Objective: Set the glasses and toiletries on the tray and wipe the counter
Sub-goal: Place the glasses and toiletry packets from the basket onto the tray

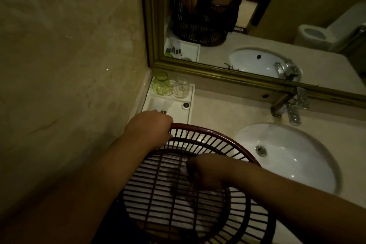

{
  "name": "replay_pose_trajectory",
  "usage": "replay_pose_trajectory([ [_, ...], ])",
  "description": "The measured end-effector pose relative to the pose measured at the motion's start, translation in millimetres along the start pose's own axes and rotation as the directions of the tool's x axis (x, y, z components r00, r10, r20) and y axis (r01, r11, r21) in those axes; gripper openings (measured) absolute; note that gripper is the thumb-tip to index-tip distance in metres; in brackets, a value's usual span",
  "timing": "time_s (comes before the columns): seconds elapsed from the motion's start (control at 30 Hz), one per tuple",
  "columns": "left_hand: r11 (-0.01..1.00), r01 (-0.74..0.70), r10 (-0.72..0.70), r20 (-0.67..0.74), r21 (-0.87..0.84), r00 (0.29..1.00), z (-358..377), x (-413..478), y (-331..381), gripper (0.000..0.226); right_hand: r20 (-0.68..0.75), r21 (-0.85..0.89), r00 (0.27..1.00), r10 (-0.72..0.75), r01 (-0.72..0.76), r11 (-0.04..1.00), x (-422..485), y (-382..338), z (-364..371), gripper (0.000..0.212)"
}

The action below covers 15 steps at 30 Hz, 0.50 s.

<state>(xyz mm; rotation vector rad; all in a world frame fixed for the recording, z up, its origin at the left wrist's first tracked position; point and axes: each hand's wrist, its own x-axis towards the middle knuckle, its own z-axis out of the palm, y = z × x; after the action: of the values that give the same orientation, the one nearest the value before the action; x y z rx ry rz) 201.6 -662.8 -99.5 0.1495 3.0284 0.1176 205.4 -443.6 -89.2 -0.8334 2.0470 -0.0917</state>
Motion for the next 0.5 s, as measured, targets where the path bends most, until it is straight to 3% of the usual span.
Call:
replay_pose_trajectory([
  [0.2, 1.000, 0.028, -0.028, 0.002, -0.002, 1.000, -4.6, -1.5, 1.8, 0.019, -0.099, -0.019, 0.993, -0.067, 0.065, 0.998, -28.7, -16.3, -87.5, 0.030],
  [0.33, 0.999, 0.038, -0.038, -0.016, -0.007, 0.999, -5.0, -3.2, 2.7, 0.019, -0.170, 0.059, 0.978, -0.121, 0.132, 0.989, -26.8, -13.0, -143.8, 0.014],
  [0.43, 0.999, 0.039, -0.040, -0.005, -0.029, 0.999, -4.2, -3.3, 1.8, 0.021, -0.319, 0.214, 0.945, -0.067, 0.141, 0.967, -2.0, 3.9, -175.0, 0.018],
  [0.5, 0.999, 0.033, -0.033, 0.004, -0.031, 0.999, -3.6, -2.6, 1.2, 0.021, -0.351, 0.212, 0.936, -0.012, 0.092, 0.973, 29.1, 17.2, -185.2, 0.019],
])
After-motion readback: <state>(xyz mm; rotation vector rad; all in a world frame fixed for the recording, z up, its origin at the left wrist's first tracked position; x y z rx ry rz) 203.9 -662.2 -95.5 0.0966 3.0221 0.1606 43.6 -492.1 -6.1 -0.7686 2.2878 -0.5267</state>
